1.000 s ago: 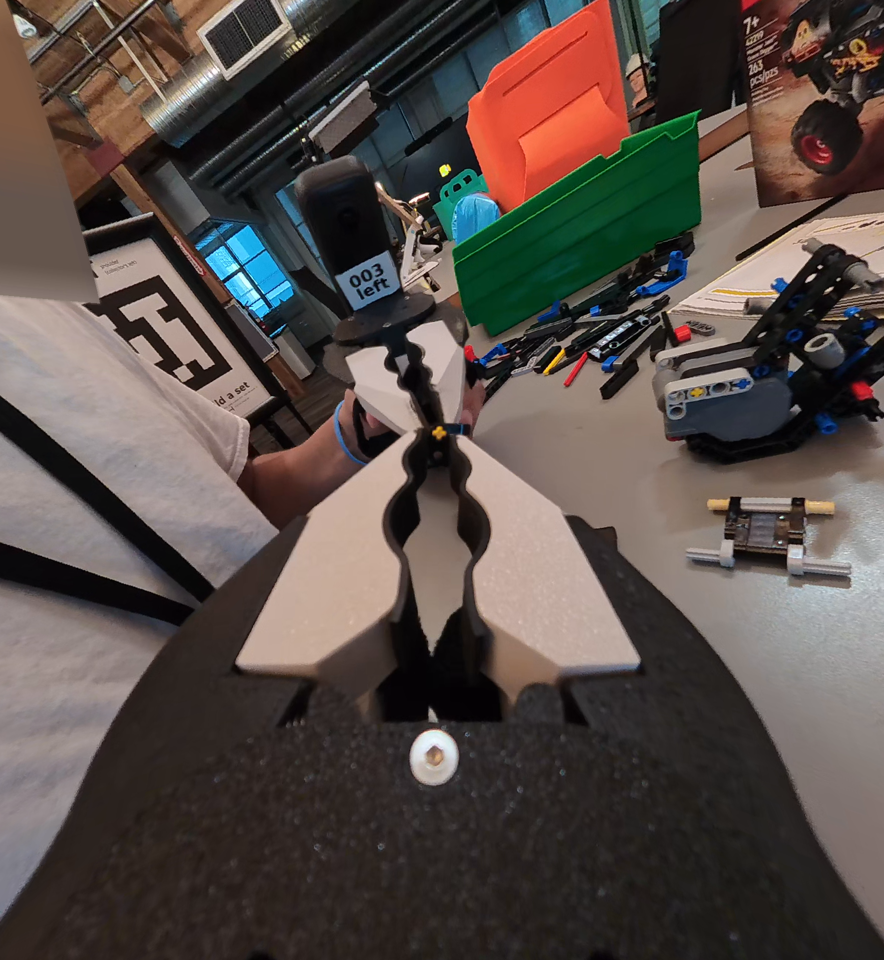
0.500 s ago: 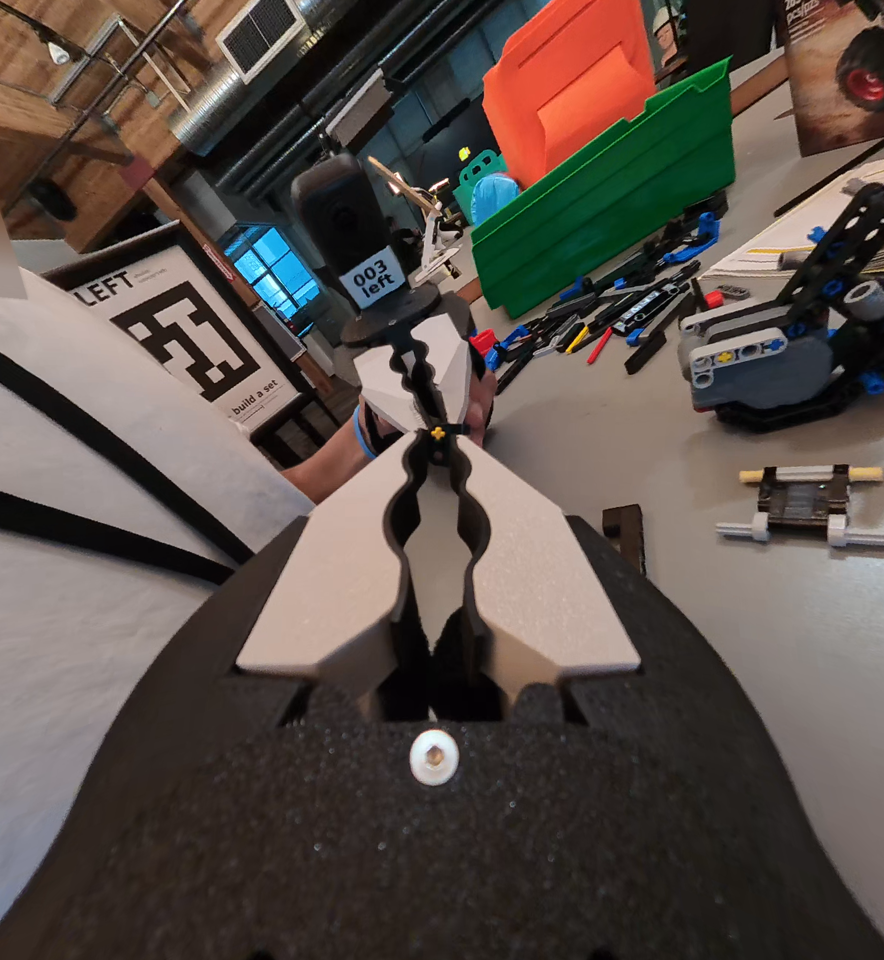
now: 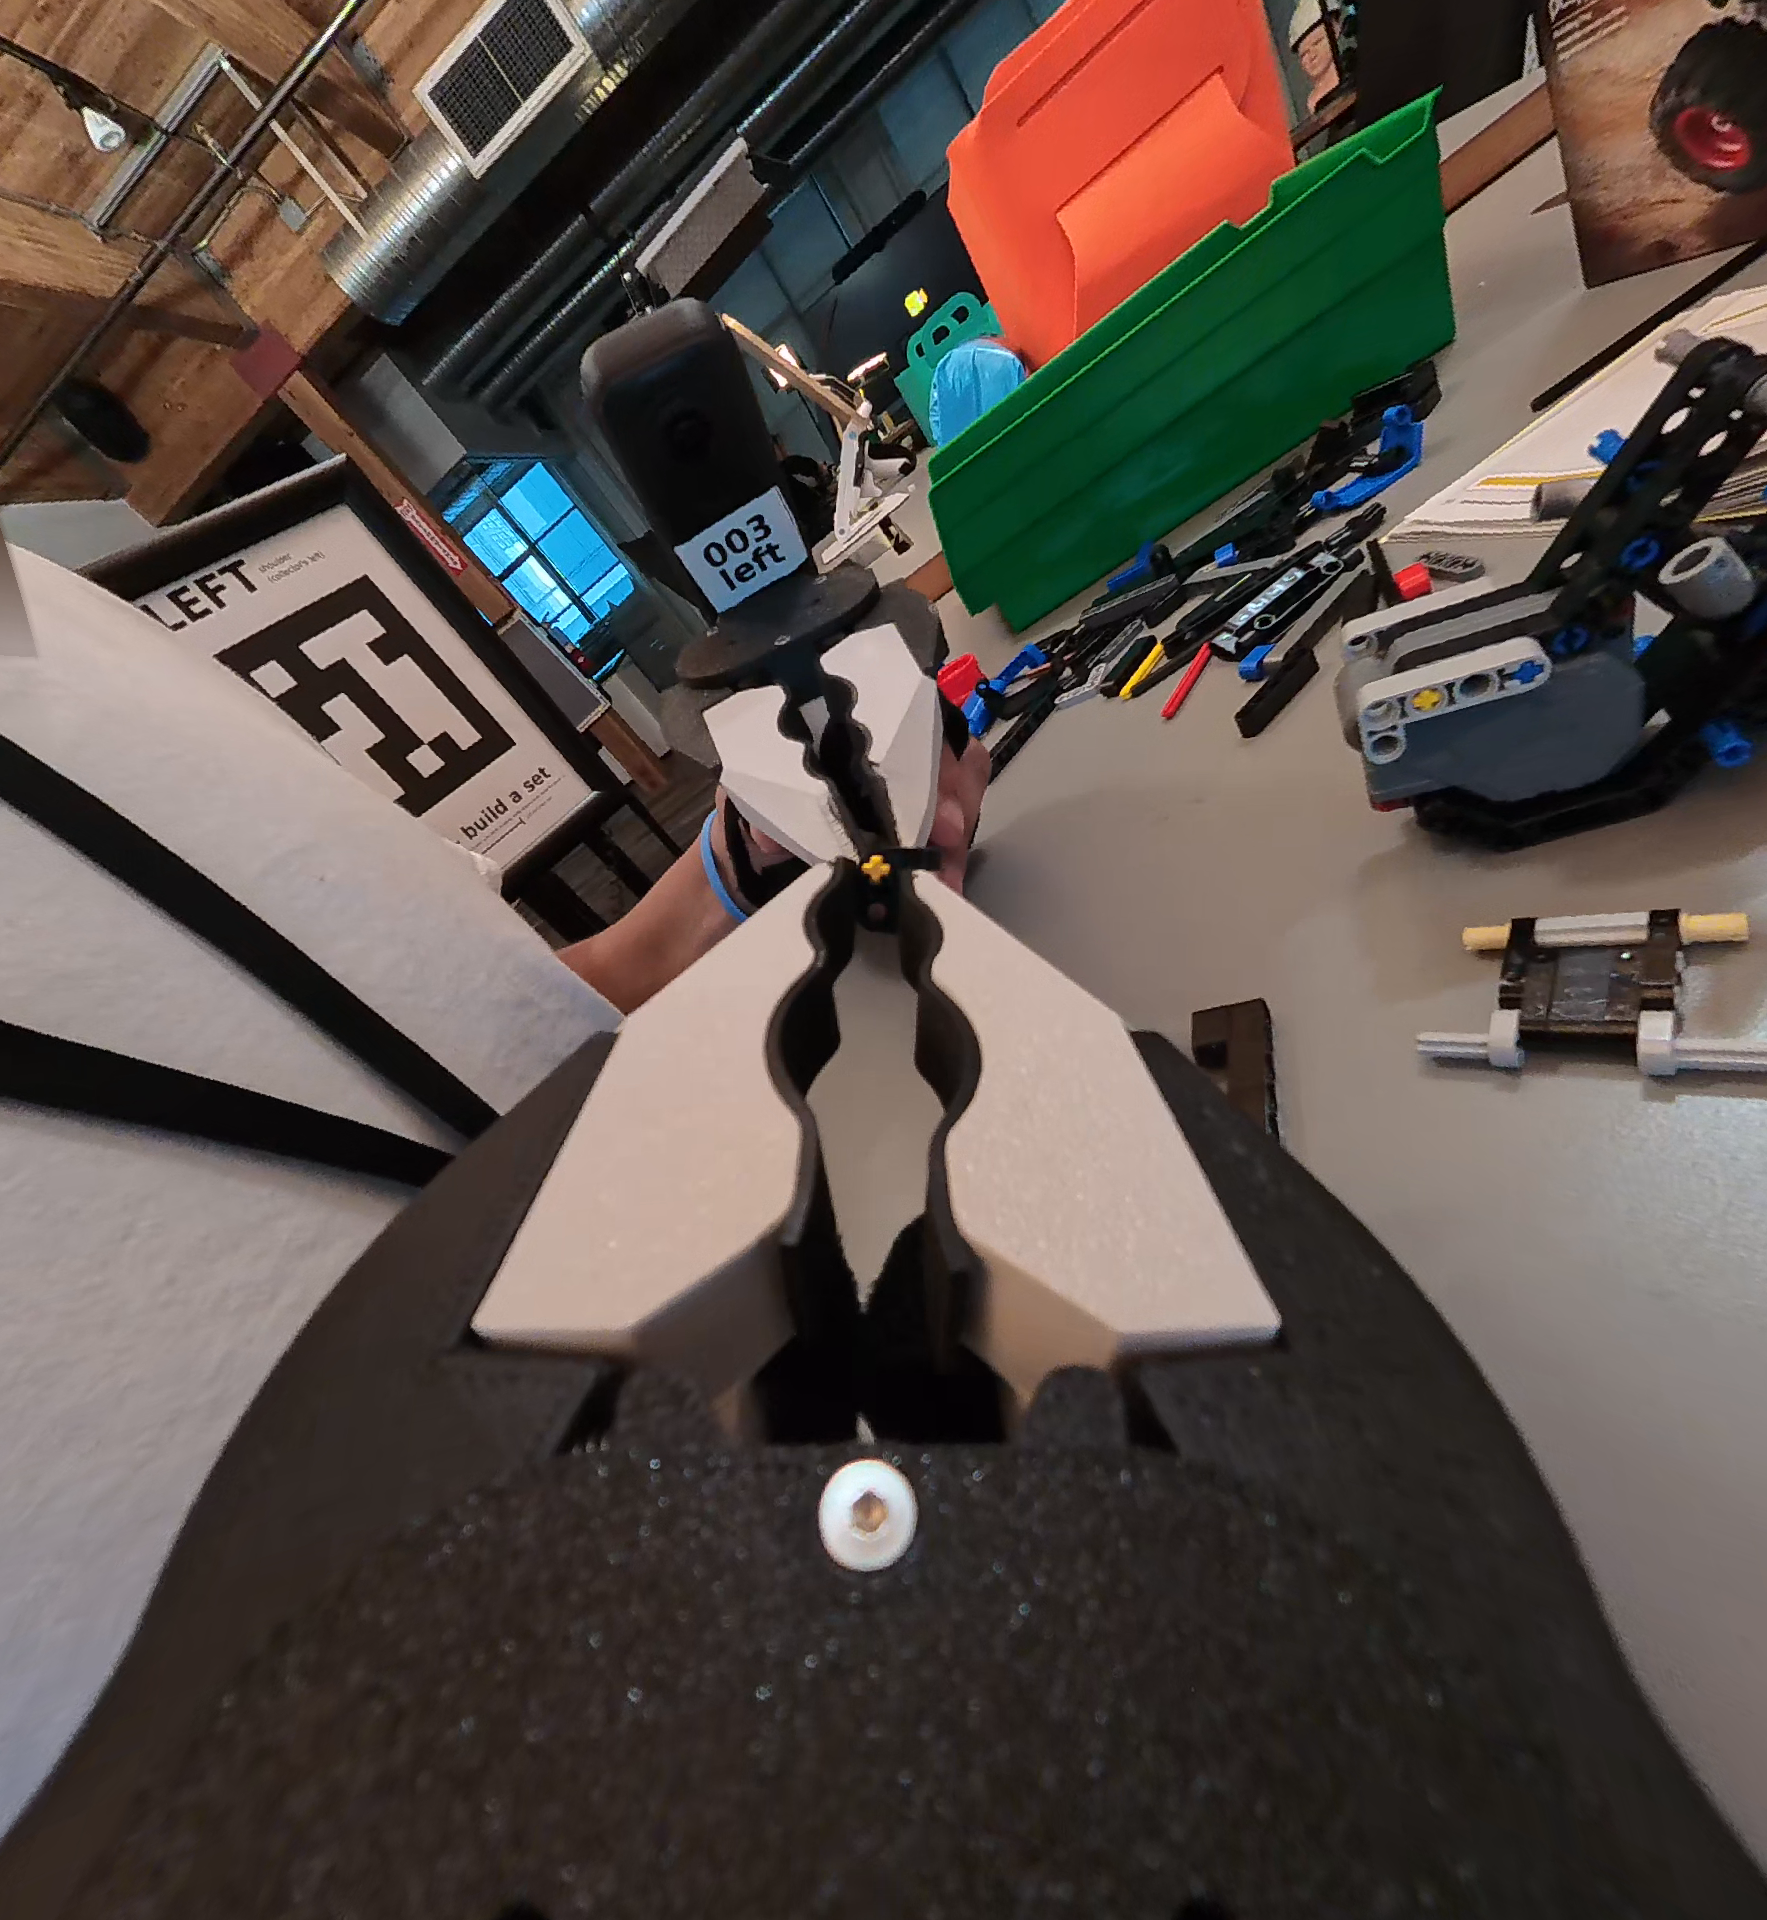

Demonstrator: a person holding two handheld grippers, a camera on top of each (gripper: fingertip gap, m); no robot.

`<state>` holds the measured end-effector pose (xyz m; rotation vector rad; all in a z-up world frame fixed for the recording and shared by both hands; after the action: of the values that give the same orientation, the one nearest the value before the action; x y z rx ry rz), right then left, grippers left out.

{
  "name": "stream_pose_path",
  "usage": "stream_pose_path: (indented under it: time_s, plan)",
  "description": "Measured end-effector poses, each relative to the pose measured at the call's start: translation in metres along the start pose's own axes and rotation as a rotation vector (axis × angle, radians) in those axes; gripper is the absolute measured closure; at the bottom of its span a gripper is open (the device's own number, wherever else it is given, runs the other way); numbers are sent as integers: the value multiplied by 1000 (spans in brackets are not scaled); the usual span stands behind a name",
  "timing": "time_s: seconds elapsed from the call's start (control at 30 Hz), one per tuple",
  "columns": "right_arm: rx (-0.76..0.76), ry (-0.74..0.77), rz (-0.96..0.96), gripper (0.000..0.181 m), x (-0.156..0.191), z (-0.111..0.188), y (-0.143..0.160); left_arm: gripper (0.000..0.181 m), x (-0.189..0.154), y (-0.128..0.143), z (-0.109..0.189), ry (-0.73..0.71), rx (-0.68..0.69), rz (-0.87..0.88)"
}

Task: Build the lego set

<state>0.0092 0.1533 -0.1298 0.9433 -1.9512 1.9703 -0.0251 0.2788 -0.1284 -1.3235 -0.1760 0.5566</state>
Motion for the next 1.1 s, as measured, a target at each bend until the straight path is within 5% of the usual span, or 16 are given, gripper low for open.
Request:
stream_pose_path:
  time_s: [1.1]
  plan:
    - [64,-20,27,175,4,-2,4,179,-7,3,-3,42,33,-36]
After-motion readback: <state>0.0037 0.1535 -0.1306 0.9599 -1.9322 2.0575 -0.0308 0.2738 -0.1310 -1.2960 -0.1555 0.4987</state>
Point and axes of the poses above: each gripper's, where its closed fingertips meet, z back along the fingers, y out of its underside, x = y × z across the jaws, the point moved 6 cm from there along z, back along the fingers, and after that the axes turned 9 degrees about -y, right-handed, at the moved point
